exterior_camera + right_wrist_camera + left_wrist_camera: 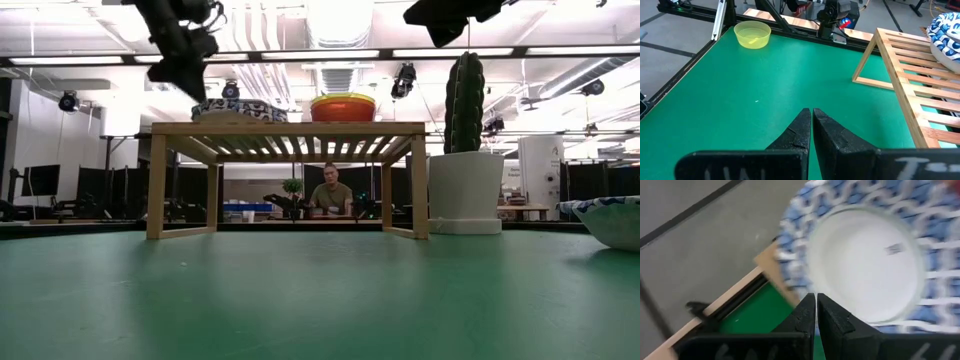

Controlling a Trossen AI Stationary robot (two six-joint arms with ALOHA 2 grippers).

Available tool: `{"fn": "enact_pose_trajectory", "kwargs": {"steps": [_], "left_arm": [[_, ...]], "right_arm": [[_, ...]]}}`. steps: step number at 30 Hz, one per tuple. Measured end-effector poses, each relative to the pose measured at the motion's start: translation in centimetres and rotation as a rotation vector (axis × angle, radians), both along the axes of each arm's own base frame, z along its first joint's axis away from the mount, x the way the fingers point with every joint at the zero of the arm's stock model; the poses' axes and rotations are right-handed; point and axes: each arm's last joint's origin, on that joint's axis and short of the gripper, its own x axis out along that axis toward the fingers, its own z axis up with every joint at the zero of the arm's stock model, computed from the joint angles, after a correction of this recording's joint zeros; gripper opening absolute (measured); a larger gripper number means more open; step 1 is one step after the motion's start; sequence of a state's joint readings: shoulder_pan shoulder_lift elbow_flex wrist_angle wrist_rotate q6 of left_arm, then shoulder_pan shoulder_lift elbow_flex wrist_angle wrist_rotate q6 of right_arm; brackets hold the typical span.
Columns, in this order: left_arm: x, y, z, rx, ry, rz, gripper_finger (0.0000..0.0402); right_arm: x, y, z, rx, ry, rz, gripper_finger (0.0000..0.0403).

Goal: Place and stack bowls onto a shelf
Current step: Stack the left white and blue bowl on top of the white and blue bowl on the shelf, then stack the white and blue bowl on top of the white and blue bowl on the shelf

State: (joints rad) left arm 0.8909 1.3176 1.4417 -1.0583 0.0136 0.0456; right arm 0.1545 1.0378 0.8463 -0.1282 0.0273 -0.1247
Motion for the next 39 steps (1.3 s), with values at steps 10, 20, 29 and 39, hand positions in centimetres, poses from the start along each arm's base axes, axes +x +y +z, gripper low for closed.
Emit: {"fn": "enact_pose_trajectory", "kwargs": {"steps": [10, 20, 29, 39], "left_arm": [[1.8, -7.5, -0.6, 0.08, -0.264, -0.212, 0.0001], [3.5, -18.3, -5.7, 0.122, -0.691, -0.699, 0.0001], [1.8, -24.5, -9.2, 0.131, -0.805, -1.078, 0.0001], [1.4, -25.8, -10.1, 0.098, -0.827, -1.144, 0.0001]], "right_arm": [[0.2, 0.0, -0.2, 0.004, 0.002, -0.002, 0.0009], [1.8, 0.3, -0.9, 0.057, -0.016, -0.022, 0.0009], [1.8, 0.3, 1.2, 0.288, 0.019, -0.117, 0.0009], [3.8, 0.6, 5.1, 0.505, 0.341, -0.327, 0.0009]]}}
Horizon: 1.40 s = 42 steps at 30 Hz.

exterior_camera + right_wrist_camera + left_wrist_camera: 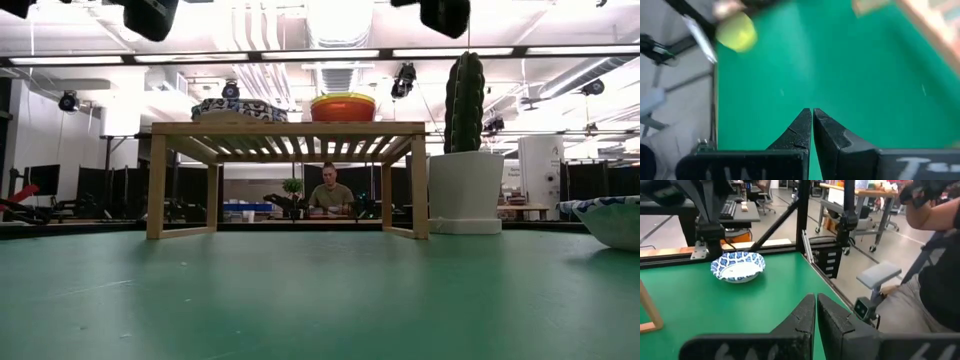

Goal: Place and stack bowls onto a shelf
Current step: Stack the white and blue bowl on top of the white and blue bowl on the shelf

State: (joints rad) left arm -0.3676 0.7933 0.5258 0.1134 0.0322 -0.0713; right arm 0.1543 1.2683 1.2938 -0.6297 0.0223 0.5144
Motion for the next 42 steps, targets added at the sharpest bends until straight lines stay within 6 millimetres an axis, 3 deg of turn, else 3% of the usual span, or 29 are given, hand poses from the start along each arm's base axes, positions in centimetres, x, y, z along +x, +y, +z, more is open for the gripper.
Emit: {"fn": "enact_pose_trajectory", "kwargs": {"steps": [7, 13, 18, 26, 32, 38, 42], "left_arm": [[0.1, -0.1, 1.1, -0.062, -0.025, 0.004, 0.0001], [0.1, -0.1, 1.3, -0.077, -0.024, 0.005, 0.0001], [0.0, -0.1, 1.3, -0.074, -0.026, 0.004, 0.0001], [0.0, 0.0, 1.4, -0.045, -0.042, 0.039, 0.0001], [0.1, 0.1, 1.4, -0.04, -0.045, 0.076, 0.0001], [0.1, 0.2, 1.4, -0.019, -0.055, 0.074, 0.0001], [0.1, 0.2, 1.4, -0.01, -0.058, 0.073, 0.0001]], "right_arm": [[1.5, 0.0, 0.2, 0.119, 0.529, -0.122, 0.0009], [2.5, 0.9, -1.7, 0.201, 0.863, -0.247, 0.0011], [2.3, 3.9, -3.9, 0.244, 0.989, -0.216, 0.0046], [0.8, 7.5, -8.6, 0.109, 1.106, -0.41, 0.0136], [0.3, 7.6, -11.1, 0.08, 1.14, -0.432, 0.0167], [0.6, 7.3, -13.7, 0.115, 1.089, -0.416, 0.0167], [-0.1, 6.6, -15.2, 0.115, 1.127, -0.495, 0.0167]]}}
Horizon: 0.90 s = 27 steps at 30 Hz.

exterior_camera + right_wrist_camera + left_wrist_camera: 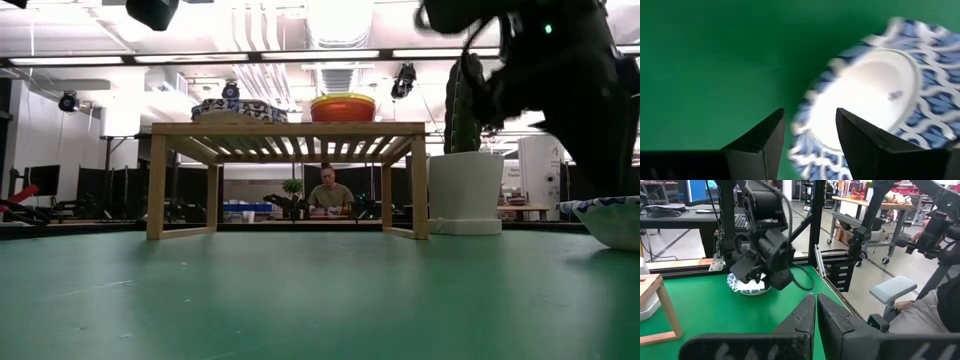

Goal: Place and stack bowls onto a shelf
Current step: Stack the white and blue bowl on top of the white and blue bowl on the shelf

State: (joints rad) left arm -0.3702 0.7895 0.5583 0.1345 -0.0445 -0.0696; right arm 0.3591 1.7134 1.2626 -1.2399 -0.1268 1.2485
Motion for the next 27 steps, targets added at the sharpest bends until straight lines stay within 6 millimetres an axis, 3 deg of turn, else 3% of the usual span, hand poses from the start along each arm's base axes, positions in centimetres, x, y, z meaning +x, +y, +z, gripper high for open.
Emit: {"fn": "enact_pose_trajectory", "kwargs": {"steps": [9, 19, 23, 27], "left_arm": [[0.0, 0.0, 0.0, 0.001, 0.0, 0.001, 0.0001], [0.0, 0.0, 0.0, 0.002, -0.001, 0.001, 0.0001], [0.0, 0.0, 0.0, 0.005, -0.003, 0.001, 0.0001], [0.0, 0.0, 0.1, 0.005, -0.013, 0.001, 0.0001]], "right_arm": [[-0.5, -0.2, -1.2, -0.017, 0.013, -0.014, 0.0142], [-0.4, -0.2, -1.2, -0.015, -0.006, -0.005, 0.0018], [0.1, 0.1, -0.6, 0.044, -0.02, 0.003, 0.0013], [1.3, 0.9, 1.2, 0.187, -0.085, 0.066, 0.0013]]}}
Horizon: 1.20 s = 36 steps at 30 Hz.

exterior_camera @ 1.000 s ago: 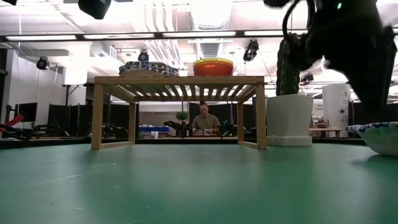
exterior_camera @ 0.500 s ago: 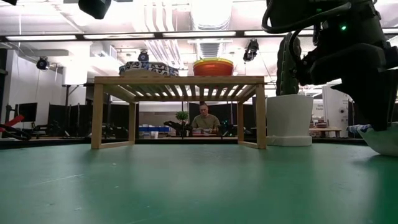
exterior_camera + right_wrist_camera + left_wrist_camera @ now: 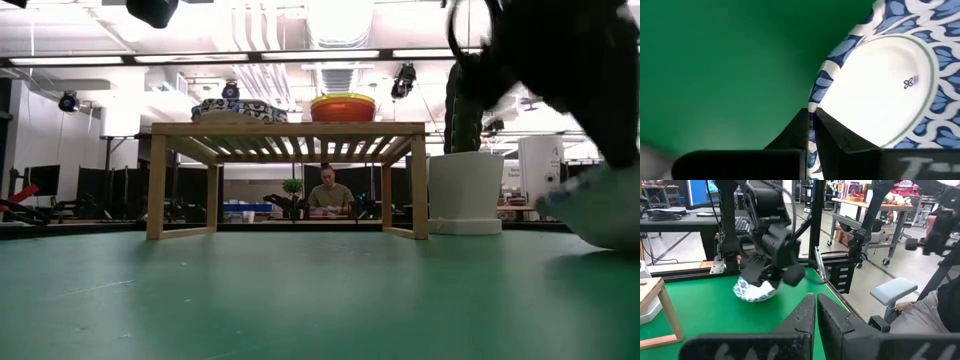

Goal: Place and stack bowls onto a shelf
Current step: Stack the white and blue bowl on top of the white and blue bowl on the shelf

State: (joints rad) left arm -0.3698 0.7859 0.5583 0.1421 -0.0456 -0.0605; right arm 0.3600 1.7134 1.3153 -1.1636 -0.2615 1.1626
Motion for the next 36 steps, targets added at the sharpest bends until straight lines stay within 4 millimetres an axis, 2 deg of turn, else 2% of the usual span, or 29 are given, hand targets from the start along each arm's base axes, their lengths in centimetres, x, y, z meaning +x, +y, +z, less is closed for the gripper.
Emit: {"fn": "enact_pose_trajectory", "kwargs": {"steps": [4, 8, 10, 13, 18, 21, 24, 29, 36], "left_arm": [[0.0, 0.0, 0.3, -0.01, -0.027, 0.0, 0.0001], [-0.1, 0.0, 0.4, -0.014, -0.038, 0.0, 0.0001], [-0.2, 0.1, 0.5, -0.016, -0.044, 0.0, 0.0001], [-0.4, 0.2, 0.8, -0.024, -0.062, 0.0, 0.0001], [-0.8, 0.3, 1.1, -0.032, -0.082, 0.0, 0.0001], [-1.0, 0.4, 1.4, -0.038, -0.096, 0.0, 0.0001], [-1.4, 0.5, 1.7, -0.065, -0.113, -0.001, 0.0001], [-1.9, 0.3, 2.4, -0.124, -0.16, -0.026, 0.0001], [-2.5, -0.5, 3.0, -0.134, -0.226, -0.091, 0.0001]], "right_arm": [[1.8, 1.4, 3.4, 0.094, -0.169, 0.093, 0.0012], [4.0, 3.2, 8.0, 0.17, -0.491, 0.266, 0.0012], [4.9, 4.0, 10.4, 0.148, -0.675, 0.345, 0.0012], [5.6, 4.7, 14.2, 0.059, -0.918, 0.49, 0.0012], [5.6, 4.1, 19.8, -0.326, -1.159, 0.702, 0.0012], [5.6, 2.9, 22.2, -0.602, -1.196, 0.807, 0.0012], [5.8, 1.0, 23.6, -0.812, -1.155, 0.895, 0.001], [7.2, -3.7, 24.3, -1.015, -1.049, 0.959, 0.0009], [9.0, -11.6, 24.3, -1.19, -0.914, 0.956, 0.0009]]}}
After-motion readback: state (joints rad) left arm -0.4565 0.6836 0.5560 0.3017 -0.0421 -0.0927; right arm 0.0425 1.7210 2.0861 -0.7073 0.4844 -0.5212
